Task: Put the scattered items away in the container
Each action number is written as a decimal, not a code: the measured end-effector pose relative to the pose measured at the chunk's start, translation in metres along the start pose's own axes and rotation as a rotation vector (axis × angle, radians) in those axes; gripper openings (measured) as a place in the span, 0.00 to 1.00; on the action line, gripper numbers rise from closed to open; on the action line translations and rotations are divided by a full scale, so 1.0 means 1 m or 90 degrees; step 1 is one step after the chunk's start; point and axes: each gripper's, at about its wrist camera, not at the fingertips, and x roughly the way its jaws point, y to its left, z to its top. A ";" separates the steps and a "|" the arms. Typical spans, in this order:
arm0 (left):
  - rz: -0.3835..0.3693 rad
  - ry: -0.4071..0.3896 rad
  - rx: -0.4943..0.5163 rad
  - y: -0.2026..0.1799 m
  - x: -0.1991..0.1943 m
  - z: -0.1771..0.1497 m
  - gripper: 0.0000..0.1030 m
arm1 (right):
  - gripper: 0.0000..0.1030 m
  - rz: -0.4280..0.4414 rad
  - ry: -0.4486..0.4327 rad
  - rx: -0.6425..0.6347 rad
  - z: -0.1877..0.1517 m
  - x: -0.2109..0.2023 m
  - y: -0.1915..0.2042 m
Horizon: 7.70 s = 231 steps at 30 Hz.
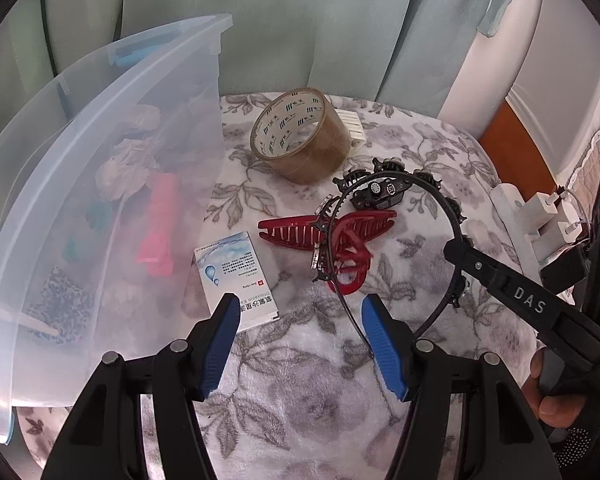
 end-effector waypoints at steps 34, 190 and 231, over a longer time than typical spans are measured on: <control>0.004 0.061 0.008 -0.027 0.086 0.030 0.39 | 0.17 -0.087 0.010 0.111 -0.024 -0.035 -0.076; -0.057 -0.172 -0.264 0.230 -0.148 0.039 0.68 | 0.63 0.052 0.017 -0.217 -0.014 -0.045 0.278; 0.005 -0.255 -0.063 0.086 -0.198 0.034 1.00 | 1.00 0.030 -0.186 -0.092 -0.012 -0.158 0.163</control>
